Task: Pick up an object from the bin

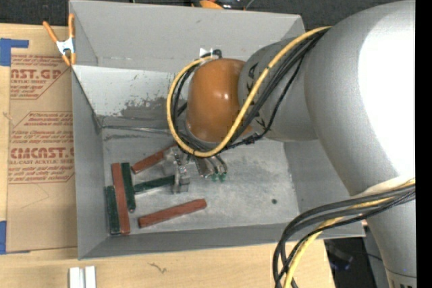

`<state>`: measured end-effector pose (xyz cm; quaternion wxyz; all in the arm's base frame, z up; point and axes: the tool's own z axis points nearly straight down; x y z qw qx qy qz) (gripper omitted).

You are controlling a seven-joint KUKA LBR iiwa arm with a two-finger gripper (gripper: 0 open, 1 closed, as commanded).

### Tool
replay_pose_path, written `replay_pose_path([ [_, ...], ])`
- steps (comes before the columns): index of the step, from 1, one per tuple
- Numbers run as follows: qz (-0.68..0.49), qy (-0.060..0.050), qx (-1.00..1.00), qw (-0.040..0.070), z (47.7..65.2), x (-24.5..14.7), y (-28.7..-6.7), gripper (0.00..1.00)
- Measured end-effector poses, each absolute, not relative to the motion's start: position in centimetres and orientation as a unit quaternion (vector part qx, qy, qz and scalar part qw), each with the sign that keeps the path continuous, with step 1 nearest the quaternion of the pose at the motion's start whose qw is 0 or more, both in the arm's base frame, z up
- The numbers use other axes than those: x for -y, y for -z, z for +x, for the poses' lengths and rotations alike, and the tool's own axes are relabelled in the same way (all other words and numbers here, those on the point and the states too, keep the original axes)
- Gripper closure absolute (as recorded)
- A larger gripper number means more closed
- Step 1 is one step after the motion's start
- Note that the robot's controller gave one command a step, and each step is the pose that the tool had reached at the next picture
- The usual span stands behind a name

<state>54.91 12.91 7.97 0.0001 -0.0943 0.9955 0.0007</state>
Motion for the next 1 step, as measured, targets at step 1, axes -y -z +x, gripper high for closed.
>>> replay_pose_path([
  [1,-0.101,-0.001,-0.995,0.004,51.43,-12.89,-23.36,1.00],
])
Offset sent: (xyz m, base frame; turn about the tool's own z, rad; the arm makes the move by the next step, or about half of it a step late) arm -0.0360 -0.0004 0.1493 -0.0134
